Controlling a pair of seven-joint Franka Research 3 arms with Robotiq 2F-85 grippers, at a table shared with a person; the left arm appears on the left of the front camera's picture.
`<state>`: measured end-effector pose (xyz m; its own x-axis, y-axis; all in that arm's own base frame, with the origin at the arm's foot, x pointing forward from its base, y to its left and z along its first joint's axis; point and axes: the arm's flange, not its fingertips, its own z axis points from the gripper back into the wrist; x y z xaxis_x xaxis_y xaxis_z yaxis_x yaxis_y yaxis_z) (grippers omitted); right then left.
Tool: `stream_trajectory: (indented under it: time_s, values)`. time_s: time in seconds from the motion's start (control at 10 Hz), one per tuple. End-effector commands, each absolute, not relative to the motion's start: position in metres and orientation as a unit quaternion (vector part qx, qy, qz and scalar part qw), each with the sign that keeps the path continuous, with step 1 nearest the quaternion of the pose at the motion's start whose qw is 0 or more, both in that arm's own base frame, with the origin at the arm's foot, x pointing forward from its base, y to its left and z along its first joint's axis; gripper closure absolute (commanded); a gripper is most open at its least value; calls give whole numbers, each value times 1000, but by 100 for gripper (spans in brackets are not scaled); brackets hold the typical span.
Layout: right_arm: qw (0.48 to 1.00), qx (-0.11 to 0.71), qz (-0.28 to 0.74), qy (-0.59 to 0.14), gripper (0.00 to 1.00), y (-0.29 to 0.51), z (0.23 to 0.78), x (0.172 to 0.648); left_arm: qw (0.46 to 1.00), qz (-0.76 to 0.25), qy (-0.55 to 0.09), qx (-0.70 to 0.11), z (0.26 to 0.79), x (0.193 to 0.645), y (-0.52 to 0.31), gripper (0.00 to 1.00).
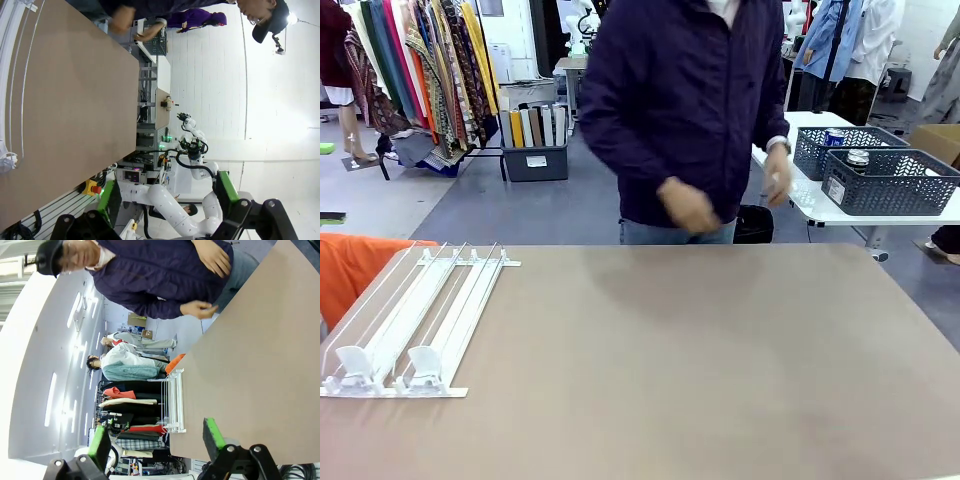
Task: Retrieve and store the cans from the dispenser.
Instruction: Pick up one can from the Automatic Can Dispenser and place it in the middle of the table.
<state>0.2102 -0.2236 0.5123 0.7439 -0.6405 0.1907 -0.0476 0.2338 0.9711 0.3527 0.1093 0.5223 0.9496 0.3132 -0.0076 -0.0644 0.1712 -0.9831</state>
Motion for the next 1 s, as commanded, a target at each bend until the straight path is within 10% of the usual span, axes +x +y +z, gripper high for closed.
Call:
stream_trajectory:
  time_s: [0.0,0.9]
  values:
    - [720,591,-193,-308,0,-223,514,213,761,120,-95,-630,523,350,110,0]
    - [720,591,-193,-308,0,-223,514,213,761,120,-95,-630,523,350,110,0]
